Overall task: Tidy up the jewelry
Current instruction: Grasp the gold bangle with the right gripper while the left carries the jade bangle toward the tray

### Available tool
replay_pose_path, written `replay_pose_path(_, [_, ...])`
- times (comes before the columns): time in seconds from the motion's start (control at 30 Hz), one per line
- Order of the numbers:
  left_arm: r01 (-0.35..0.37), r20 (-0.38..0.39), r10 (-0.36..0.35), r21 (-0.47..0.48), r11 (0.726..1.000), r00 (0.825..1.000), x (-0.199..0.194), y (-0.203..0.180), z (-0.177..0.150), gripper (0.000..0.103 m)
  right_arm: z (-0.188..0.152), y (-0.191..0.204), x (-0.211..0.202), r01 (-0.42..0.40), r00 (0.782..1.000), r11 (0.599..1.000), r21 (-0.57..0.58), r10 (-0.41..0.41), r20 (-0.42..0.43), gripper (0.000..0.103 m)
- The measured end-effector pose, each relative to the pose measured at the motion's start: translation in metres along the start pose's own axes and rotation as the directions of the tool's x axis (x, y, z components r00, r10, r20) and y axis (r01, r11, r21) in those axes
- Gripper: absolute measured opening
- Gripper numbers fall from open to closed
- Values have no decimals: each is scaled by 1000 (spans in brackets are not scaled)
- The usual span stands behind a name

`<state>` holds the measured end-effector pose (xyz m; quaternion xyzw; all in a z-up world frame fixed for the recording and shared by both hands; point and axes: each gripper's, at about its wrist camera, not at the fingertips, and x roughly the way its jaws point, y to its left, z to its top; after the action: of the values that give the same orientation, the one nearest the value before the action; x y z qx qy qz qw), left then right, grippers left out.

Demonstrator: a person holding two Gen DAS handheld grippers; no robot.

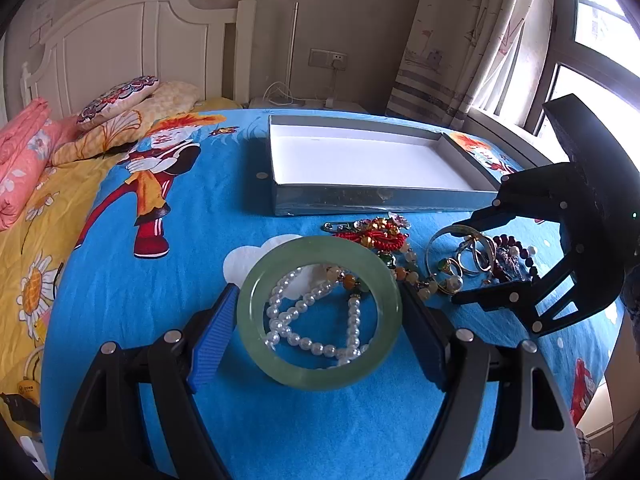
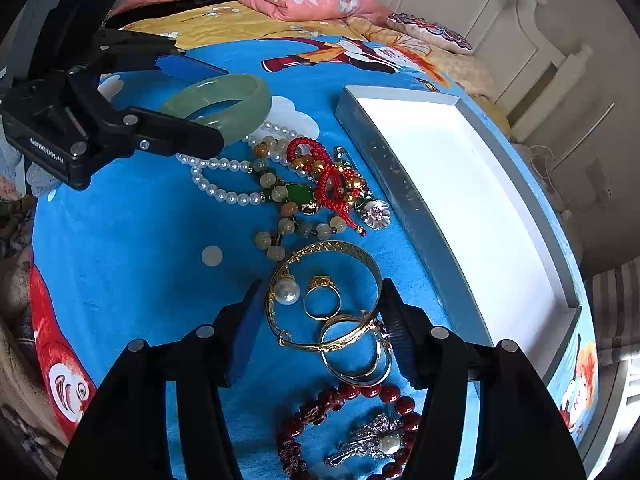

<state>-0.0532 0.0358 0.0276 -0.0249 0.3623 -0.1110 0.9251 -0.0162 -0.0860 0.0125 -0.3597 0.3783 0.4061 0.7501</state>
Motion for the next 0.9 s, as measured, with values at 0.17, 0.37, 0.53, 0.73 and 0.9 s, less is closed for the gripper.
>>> replay_pose_path(0.17, [-8, 4, 8, 2, 1000, 1000, 0, -2, 0, 78, -9, 2, -16, 3, 998, 999, 34, -4, 55, 56])
replay_pose_path(0.37, [-24, 8, 24, 27, 999, 1000, 0, -6, 1, 78, -20, -4, -43, -24, 988, 993, 111, 6, 156, 57])
replay_pose_path(0.53, [-28, 11, 27, 36, 999, 1000, -1, -9, 1, 78, -27, -5, -47, -15, 985, 991, 134, -8, 171, 57])
replay_pose_path(0.73, [-33, 16, 32, 75, 997, 999, -1, -22, 10, 78, -33, -14, -48, 7, 975, 981, 192, -49, 216, 57])
replay_pose_path(0.9, [-41, 36, 37, 119, 992, 999, 3, -35, 35, 78, -38, -38, -51, 60, 962, 953, 295, -134, 237, 57])
